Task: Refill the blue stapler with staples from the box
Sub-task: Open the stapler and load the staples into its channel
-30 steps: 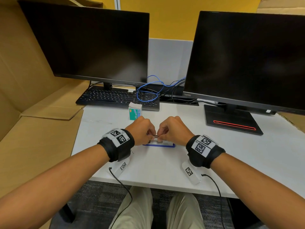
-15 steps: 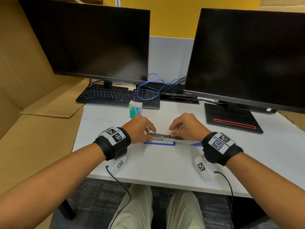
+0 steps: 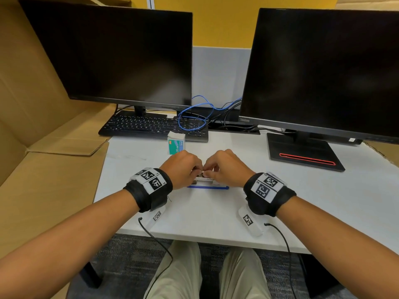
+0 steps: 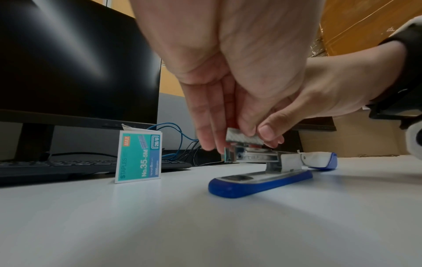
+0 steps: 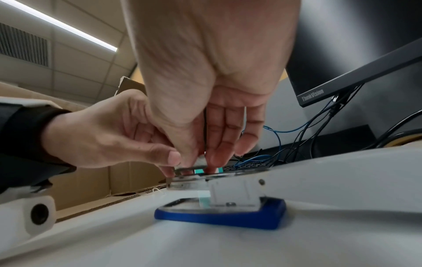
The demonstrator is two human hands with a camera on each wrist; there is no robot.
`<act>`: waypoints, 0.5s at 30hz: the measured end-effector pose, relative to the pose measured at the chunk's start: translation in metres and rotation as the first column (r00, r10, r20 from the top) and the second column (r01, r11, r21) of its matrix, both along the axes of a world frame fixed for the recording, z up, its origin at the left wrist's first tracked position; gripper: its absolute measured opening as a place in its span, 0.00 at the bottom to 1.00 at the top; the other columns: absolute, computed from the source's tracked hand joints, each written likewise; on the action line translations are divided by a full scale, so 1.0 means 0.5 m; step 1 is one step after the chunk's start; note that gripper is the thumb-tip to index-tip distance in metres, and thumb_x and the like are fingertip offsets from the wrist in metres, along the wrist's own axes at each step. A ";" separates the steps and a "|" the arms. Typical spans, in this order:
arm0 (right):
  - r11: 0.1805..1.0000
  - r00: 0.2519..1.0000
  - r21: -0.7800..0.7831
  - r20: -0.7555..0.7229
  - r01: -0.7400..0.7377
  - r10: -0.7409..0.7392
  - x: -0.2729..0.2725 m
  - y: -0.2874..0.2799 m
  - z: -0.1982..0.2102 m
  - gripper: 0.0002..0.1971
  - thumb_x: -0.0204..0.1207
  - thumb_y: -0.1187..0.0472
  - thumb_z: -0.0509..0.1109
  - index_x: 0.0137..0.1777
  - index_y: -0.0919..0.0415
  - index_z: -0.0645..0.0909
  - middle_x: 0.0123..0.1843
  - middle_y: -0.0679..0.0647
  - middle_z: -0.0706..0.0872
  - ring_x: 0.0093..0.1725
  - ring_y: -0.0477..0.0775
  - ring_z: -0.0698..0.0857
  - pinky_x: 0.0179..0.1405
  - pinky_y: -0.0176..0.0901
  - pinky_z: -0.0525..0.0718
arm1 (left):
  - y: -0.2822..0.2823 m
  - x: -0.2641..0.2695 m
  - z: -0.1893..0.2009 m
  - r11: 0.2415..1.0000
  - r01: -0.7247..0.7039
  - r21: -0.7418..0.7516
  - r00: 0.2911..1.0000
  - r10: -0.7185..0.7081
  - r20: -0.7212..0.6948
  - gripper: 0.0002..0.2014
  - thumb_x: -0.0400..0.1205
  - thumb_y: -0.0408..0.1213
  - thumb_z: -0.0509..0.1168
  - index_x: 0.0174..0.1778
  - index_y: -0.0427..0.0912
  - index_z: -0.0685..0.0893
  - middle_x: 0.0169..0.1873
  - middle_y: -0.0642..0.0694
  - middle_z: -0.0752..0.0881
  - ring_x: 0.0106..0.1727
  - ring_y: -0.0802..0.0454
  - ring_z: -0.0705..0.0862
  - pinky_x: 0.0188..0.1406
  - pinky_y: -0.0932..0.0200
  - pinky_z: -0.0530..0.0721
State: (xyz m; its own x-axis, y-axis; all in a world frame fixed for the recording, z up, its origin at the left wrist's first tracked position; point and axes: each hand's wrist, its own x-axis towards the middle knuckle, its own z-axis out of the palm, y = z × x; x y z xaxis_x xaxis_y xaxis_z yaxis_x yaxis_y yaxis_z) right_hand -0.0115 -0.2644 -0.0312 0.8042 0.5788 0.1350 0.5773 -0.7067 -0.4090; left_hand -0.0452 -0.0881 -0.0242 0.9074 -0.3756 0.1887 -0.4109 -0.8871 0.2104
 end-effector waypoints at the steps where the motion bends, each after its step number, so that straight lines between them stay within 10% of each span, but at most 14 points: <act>1: 1.000 1.000 0.016 -0.009 0.008 -0.008 0.000 0.000 0.005 0.07 0.77 0.56 0.74 0.49 0.55 0.93 0.44 0.50 0.93 0.43 0.50 0.84 0.50 0.50 0.88 | 0.001 0.001 0.001 1.000 0.002 0.000 1.000 -0.002 0.019 0.09 0.80 0.37 0.65 0.50 0.45 0.91 0.45 0.49 0.92 0.45 0.49 0.86 0.44 0.57 0.82; 15: 0.998 0.996 0.051 -0.082 0.047 -0.042 0.002 -0.025 0.019 0.05 0.65 0.62 0.85 0.39 0.58 0.92 0.36 0.48 0.92 0.33 0.39 0.85 0.44 0.38 0.84 | -0.001 0.005 -0.005 0.997 -0.026 -0.077 0.993 0.017 -0.115 0.13 0.76 0.39 0.73 0.56 0.42 0.88 0.46 0.45 0.93 0.47 0.51 0.90 0.53 0.54 0.89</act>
State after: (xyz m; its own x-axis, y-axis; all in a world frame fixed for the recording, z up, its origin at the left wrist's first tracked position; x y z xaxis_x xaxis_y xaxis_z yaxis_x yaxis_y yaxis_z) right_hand -0.0108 -0.2770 -0.0218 0.8385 0.5360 0.0980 0.5093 -0.7072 -0.4904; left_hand -0.0426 -0.0887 -0.0265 0.9324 -0.3440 0.1112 -0.3613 -0.8744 0.3238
